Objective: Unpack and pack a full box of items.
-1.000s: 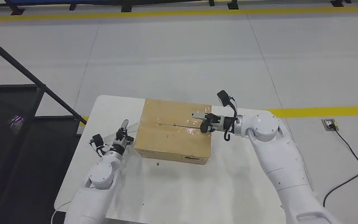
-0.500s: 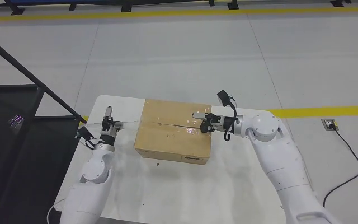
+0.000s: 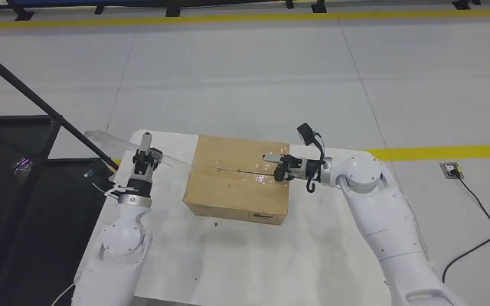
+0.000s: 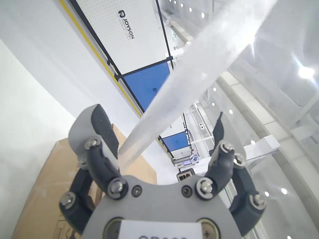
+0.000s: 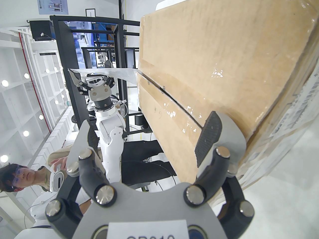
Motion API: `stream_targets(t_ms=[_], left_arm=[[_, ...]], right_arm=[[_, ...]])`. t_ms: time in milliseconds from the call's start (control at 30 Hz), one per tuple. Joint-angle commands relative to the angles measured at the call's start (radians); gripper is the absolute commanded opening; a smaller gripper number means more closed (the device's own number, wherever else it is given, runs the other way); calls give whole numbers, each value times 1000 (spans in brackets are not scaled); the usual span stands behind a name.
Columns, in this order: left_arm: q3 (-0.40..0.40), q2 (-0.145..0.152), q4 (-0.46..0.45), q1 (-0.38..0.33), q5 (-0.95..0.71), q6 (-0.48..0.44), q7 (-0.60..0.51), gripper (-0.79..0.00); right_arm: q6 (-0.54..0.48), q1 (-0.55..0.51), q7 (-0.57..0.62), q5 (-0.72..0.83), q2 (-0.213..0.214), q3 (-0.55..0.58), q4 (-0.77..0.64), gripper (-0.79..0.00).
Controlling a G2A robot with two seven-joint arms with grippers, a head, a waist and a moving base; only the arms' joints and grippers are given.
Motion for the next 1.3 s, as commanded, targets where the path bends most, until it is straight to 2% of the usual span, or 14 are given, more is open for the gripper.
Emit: stream_targets(t_ms=[0,300,567,800,1267], left_arm=[[7,-1,-24,5,25,7,-6,0],[43,-8,-77,1,82,35,-30,0],[80,-15,-82,-16,126,40,-68,0],[108,-18,-79,-32,164,28,-116,0],[173,-24,-38,-93,275,12,-243,0]], right_arm=[[0,0,0,0,0,0,0,0],[-2,-8,-15,2,0,1,-8,0],[-39,-135,-124,16,32,90,-227,0],[-10,-226,-130,14,57,144,-379,0],[-4,-249,-120,19,79,139,-400,0]])
